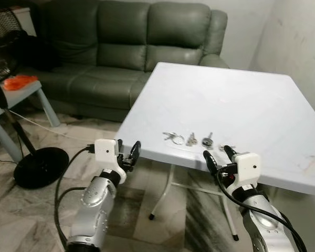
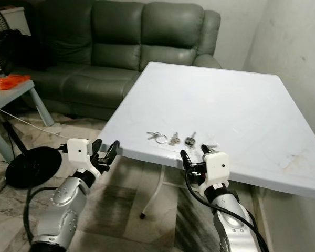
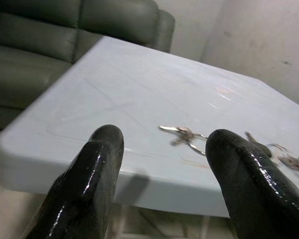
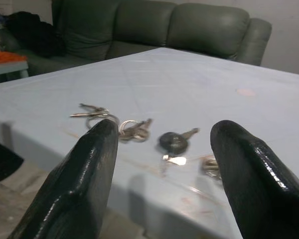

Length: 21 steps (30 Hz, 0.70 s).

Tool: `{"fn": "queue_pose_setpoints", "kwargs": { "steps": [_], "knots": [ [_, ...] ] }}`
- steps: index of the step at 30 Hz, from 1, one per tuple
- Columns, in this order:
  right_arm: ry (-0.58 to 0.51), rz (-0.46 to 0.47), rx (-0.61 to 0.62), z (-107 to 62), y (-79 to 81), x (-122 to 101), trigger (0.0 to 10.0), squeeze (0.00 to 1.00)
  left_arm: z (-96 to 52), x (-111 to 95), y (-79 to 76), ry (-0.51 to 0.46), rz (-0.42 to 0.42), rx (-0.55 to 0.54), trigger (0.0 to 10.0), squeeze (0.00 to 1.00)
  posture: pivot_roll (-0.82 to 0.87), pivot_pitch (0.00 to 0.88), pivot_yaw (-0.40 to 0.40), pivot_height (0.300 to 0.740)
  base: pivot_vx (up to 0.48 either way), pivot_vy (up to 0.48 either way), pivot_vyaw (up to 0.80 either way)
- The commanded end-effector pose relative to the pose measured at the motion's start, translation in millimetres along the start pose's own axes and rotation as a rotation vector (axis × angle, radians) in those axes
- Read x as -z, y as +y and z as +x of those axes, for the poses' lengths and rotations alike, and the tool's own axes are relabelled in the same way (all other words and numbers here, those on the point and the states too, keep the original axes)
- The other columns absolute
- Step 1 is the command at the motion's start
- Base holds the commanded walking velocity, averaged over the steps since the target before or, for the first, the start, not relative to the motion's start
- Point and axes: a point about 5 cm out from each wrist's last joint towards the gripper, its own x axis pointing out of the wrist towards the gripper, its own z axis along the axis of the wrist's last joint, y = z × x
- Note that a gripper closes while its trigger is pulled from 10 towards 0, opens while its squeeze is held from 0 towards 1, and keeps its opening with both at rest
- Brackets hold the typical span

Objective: Hang keys on a hook

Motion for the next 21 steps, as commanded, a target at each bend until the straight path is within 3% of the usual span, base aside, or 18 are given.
{"fn": "queue_pose_setpoints", "kwargs": {
  "steps": [1, 10, 17, 21],
  "knots": [
    [-0.018, 0.012, -0.007, 3.0, 2.8, -4, 10.0, 0.0, -1.8, -5, 8.4, 0.002, 0.024, -0.017, 10.0, 0.0, 0.01, 0.025, -0.022, 0.74, 0.0, 0.0, 0.0],
    [0.02, 0.004, -0.005, 6.2, 4.7, -2, 10.0, 0.0, -5.3, -3, -0.5, 0.004, 0.045, 0.059, 10.0, 0.0, 0.01, 0.025, -0.025, 0.74, 0.0, 0.0, 0.0],
    [0.094, -0.07, 0.064, 19.6, 10.5, -3, 10.0, 0.0, -11.3, -2, -14.2, 0.012, 0.086, 0.166, 10.0, 0.0, 0.02, 0.034, -0.03, 0.74, 0.0, 0.0, 0.0],
    [0.112, -0.018, 0.077, 28.8, 15.1, -6, 10.0, 0.0, -16.5, -4, -22.4, 0.019, 0.095, 0.223, 10.0, 0.0, 0.03, 0.056, -0.031, 0.74, 0.0, 0.0, 0.0]
  ]
}}
